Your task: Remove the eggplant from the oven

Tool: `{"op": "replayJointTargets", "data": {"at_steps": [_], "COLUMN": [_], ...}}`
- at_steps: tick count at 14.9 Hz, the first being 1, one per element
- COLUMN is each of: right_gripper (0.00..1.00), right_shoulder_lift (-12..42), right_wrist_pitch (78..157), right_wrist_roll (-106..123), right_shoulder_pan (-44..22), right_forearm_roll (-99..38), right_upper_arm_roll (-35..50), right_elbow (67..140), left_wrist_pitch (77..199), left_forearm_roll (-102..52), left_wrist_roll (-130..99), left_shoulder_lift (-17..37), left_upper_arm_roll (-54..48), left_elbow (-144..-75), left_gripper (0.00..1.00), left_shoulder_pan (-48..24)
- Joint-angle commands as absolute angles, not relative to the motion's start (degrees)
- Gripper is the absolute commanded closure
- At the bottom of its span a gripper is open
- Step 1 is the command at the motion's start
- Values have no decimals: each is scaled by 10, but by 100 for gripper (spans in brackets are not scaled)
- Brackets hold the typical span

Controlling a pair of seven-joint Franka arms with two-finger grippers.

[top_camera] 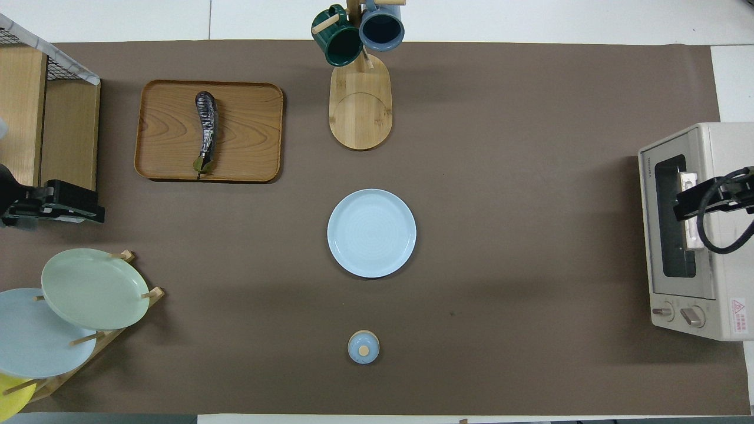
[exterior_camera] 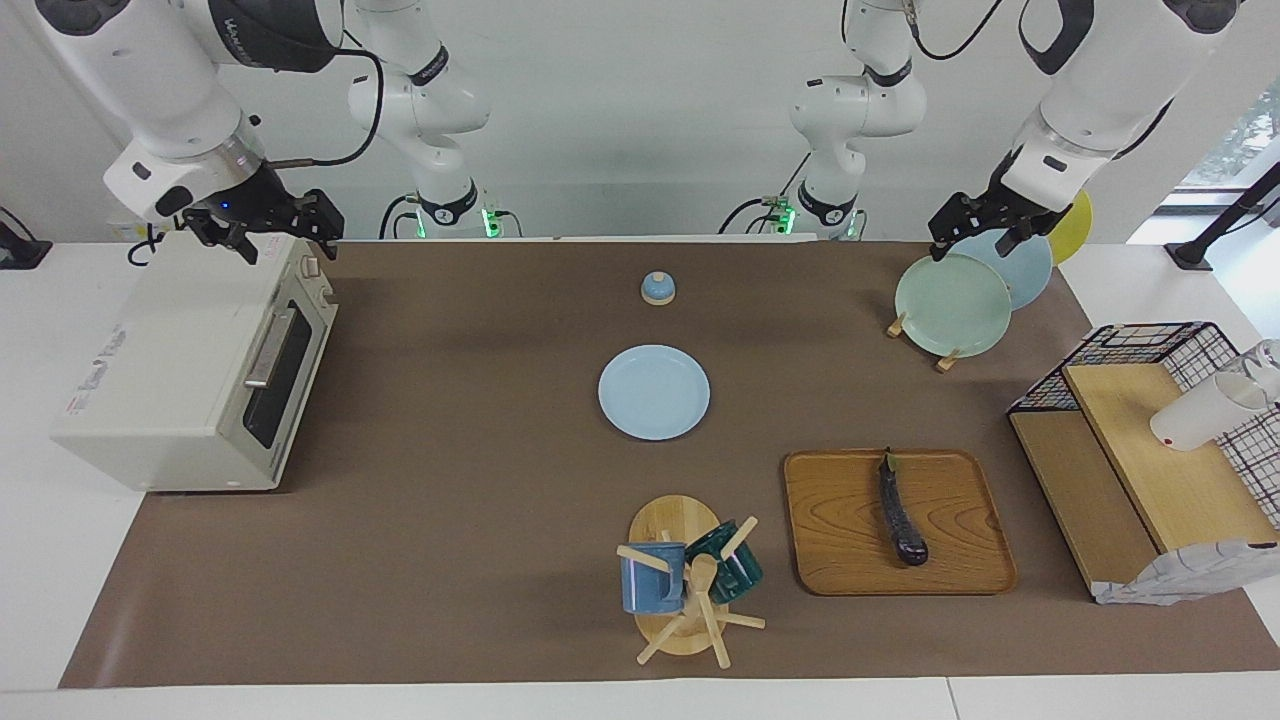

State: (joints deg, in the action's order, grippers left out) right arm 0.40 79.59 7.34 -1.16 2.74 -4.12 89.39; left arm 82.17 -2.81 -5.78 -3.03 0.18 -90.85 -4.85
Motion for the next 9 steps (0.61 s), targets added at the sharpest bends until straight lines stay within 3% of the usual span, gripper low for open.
{"op": "replayJointTargets", "data": {"at_steps": [1, 9], "right_gripper": [0, 0], "right_shoulder_lift": [-6, -6], "right_wrist_pitch": [793, 793], "right_wrist_roll": [66, 66], "right_shoulder_pan": [-8, -8], "right_forearm_roll": [18, 18], "right_upper_arm_roll": [-40, -40], "right_elbow": [904, 904], "left_wrist_pitch": [829, 832], "left_forearm_roll": [-11, -11], "left_wrist_roll": [-50, -45], "left_shoulder_lift": [-15, -16], "left_upper_arm_roll": [1, -1], "left_elbow": [-896, -901], "left_gripper": [0, 0], "left_shoulder_pan": [-60, -52]}}
